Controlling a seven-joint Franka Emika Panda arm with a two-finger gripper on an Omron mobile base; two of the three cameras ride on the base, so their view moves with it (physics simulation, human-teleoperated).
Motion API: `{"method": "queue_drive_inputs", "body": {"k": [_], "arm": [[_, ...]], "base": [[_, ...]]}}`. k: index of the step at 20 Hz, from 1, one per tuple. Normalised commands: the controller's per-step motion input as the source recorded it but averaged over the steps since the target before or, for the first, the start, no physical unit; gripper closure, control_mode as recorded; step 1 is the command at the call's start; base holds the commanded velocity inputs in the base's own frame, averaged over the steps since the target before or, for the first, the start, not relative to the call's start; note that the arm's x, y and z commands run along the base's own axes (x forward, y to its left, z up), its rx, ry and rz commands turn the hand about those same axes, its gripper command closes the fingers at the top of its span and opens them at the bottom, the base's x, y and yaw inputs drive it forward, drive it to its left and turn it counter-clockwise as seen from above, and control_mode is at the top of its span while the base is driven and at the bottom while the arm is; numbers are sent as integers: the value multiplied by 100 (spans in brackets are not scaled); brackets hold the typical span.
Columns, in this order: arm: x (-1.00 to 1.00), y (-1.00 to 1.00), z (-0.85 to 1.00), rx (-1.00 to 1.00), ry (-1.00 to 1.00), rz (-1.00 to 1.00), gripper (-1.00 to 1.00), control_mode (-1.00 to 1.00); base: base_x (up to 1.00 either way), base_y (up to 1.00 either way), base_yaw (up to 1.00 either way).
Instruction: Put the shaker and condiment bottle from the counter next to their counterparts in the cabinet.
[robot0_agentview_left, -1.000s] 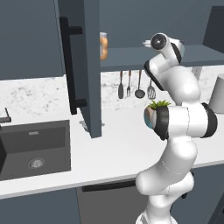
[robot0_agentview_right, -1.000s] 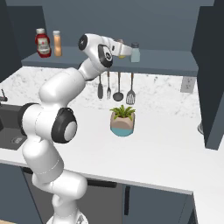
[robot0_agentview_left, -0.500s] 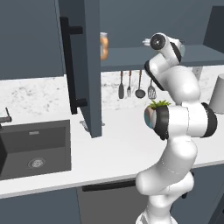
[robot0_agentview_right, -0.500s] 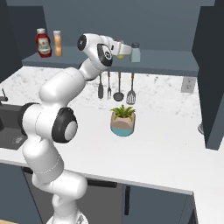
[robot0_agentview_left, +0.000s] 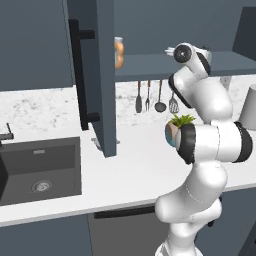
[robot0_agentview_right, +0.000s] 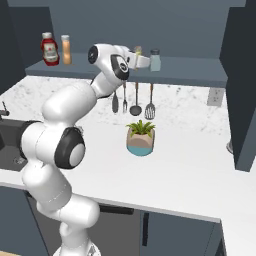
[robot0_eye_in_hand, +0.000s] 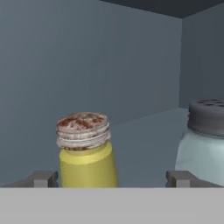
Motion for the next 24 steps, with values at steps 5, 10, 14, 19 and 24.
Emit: {"method": "queue_drive_inputs", "body": {"k": [5,10,14,19,24], "arm": [[-60,0,-13,0,-14,3,-100,-100],[-94,0,0,0,-23,4,-100,-100],[-100,0,0,0,-24,7,-100,-100],[-100,0,0,0,-19,9,-100,-100],[-100,5,-17,0,-12,5,-100,-100]], "base": [[0,0,0],[0,0,0],[0,0,0],[0,0,0],[0,0,0]]}}
